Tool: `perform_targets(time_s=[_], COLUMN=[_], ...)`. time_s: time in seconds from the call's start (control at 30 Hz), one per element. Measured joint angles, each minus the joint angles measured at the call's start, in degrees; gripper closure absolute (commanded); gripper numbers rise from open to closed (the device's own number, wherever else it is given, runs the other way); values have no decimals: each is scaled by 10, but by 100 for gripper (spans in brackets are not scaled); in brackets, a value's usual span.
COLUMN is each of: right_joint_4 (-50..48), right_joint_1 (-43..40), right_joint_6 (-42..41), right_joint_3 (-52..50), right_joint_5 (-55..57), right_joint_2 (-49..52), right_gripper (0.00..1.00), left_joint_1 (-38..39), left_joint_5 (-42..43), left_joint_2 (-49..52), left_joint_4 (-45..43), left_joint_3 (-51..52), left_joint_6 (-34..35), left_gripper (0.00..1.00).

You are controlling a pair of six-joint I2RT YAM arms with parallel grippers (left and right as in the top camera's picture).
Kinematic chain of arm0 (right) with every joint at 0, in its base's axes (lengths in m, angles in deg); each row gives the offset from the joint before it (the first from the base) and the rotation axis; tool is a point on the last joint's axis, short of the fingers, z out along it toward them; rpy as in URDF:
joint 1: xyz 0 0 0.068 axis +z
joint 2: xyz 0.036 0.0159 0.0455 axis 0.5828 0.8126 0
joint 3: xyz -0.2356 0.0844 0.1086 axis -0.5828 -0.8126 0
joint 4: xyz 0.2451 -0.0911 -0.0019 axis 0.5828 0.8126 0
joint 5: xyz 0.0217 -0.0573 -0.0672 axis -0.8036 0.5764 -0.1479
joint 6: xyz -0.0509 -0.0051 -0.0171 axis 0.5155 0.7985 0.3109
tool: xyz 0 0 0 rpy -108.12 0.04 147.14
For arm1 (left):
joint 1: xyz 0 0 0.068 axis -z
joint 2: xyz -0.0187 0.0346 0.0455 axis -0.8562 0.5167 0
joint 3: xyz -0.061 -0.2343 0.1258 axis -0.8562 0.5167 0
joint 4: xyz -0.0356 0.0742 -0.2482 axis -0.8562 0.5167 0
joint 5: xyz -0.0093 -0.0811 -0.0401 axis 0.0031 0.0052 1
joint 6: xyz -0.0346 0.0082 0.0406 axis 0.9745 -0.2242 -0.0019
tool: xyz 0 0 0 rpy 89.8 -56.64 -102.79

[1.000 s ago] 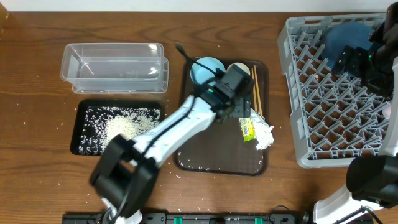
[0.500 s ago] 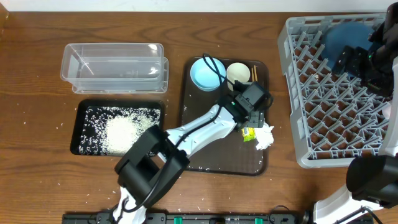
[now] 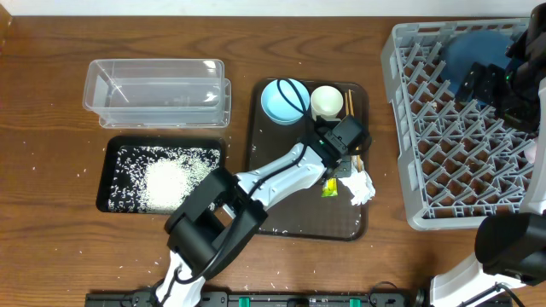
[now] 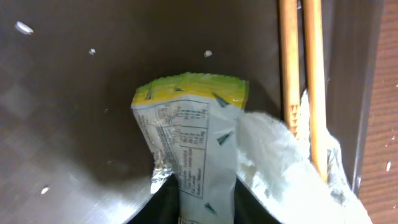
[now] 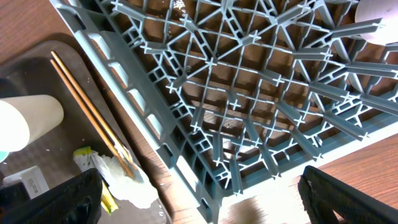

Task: Sort waste into correct bins and load items into the dishwasher rack
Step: 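Reach the left gripper to the yellow snack wrapper on the brown tray, then grasp the yellow wrapper and drop it into the clear plastic container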

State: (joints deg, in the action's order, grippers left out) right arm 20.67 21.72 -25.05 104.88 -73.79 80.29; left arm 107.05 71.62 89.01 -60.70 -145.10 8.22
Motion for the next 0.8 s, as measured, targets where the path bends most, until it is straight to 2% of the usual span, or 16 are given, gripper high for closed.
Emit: perform_targets(time_s=[0.1,0.27,0.5,0.67,0.8], right_joint_4=[0,0,0,0,0], right_joint_1=[0,0,0,0,0], right_joint_6=[0,0,0,0,0], right_joint_3=[0,0,0,0,0], right_joint_5=[0,0,0,0,0], right_joint_2=[0,0,0,0,0], right_gripper=[1,1,1,1,1], left_joint_1=[0,-5,-40,-93,-160], left_joint_5=[-1,-28,-147,-270,-317], left_joint_2=[-22,-106,-230,-257,-252], left_joint_4=[16,67,129,119,58], left_joint_3=[0,0,0,0,0], left_joint_6=[-2,-3,-3,-3,-3], left_gripper=[87,87,87,87,86])
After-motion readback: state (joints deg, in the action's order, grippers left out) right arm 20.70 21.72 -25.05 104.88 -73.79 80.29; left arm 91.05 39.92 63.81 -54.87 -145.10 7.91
